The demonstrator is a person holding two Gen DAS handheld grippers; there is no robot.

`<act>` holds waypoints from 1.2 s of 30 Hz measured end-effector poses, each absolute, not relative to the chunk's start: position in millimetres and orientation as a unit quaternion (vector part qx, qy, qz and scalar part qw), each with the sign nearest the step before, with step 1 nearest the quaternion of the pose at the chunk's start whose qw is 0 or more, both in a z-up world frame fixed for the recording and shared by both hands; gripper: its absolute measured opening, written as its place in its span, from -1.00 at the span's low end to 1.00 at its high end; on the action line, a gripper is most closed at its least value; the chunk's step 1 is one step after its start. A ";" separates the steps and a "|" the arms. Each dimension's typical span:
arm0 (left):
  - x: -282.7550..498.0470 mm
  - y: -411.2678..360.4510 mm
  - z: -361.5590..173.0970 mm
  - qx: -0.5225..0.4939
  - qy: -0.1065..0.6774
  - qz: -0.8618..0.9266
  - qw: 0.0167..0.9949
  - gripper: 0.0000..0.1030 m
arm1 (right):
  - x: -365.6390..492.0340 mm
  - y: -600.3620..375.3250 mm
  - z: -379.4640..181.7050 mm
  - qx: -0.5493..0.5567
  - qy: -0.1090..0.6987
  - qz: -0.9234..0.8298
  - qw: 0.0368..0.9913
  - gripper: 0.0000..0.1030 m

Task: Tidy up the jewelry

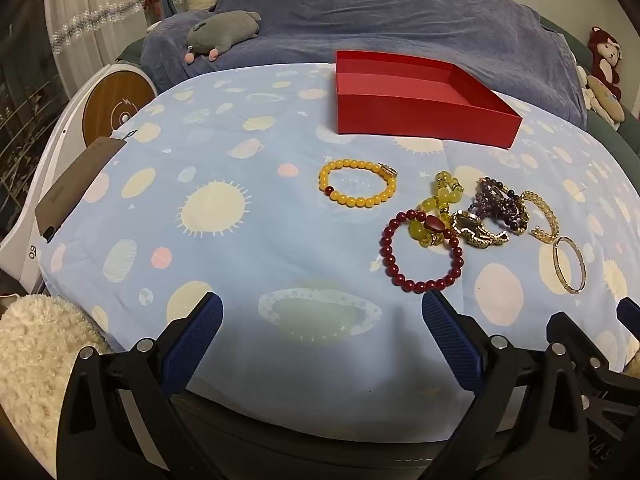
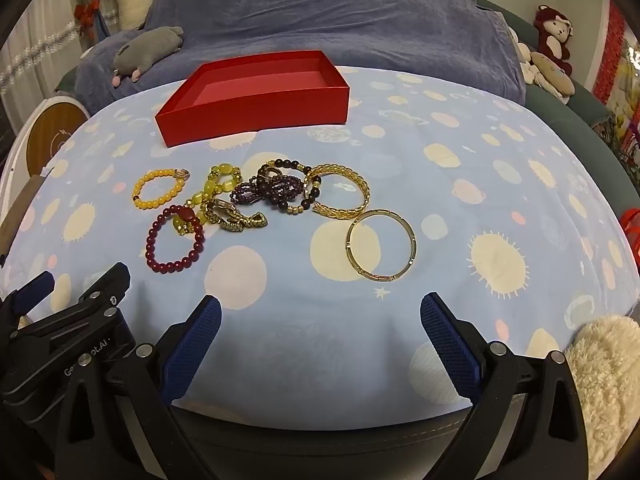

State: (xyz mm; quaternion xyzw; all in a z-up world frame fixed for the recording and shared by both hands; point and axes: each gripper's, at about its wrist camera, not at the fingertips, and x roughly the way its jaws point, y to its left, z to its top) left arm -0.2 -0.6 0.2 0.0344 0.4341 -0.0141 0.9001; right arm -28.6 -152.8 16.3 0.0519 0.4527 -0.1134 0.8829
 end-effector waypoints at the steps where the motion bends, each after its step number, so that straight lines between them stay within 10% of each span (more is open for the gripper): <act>1: -0.4 -1.1 0.6 0.035 0.432 -0.015 0.901 0.85 | -28.4 -153.1 15.6 0.055 0.453 -0.113 0.883 0.87; 36: -2.7 -0.3 10.0 0.026 0.403 -0.023 0.914 0.78 | -29.6 -152.4 21.1 0.061 0.432 -0.105 0.894 0.87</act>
